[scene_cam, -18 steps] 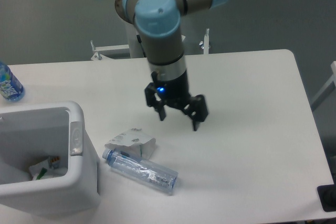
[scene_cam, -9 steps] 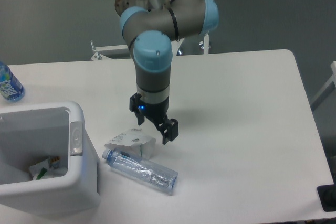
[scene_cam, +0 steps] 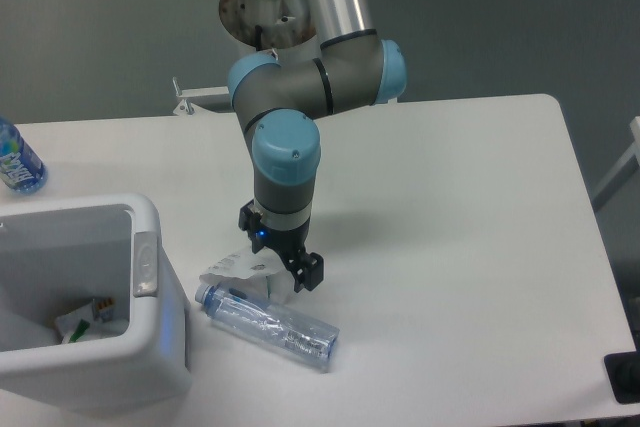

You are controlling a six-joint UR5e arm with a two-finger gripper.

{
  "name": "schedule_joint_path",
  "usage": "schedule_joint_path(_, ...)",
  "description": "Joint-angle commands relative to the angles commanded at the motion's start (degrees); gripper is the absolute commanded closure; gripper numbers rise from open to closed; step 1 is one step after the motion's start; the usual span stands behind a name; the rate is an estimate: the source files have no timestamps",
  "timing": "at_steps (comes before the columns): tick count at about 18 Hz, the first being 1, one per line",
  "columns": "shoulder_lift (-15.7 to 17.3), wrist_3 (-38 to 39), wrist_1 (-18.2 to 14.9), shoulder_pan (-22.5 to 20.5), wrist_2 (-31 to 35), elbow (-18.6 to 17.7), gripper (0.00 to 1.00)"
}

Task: Place the trash in the trash can
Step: 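Close the gripper on the crumpled white paper, then lift the paper and carry it over the white bin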

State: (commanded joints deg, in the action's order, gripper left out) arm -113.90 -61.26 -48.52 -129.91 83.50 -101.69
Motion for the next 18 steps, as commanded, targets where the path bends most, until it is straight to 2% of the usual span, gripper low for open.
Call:
schedule_joint_path(6, 0.3, 3.7, 0.2, 0.8, 0.1, -1.6, 0.96)
schedule_joint_path(7, 0.6, 3.7, 0.2, 0.8, 0.1, -1.7, 1.00)
schedule_joint_path(11, 2.1, 3.0, -0.3, 0.7, 0.1, -2.8, 1.00)
schedule_joint_path(16, 6.2, -1.0, -0.6, -0.2, 0.2, -4.9, 1.00)
schedule_joint_path(18, 8.5, -1.5, -1.8, -1.6, 0.0, -4.9, 1.00)
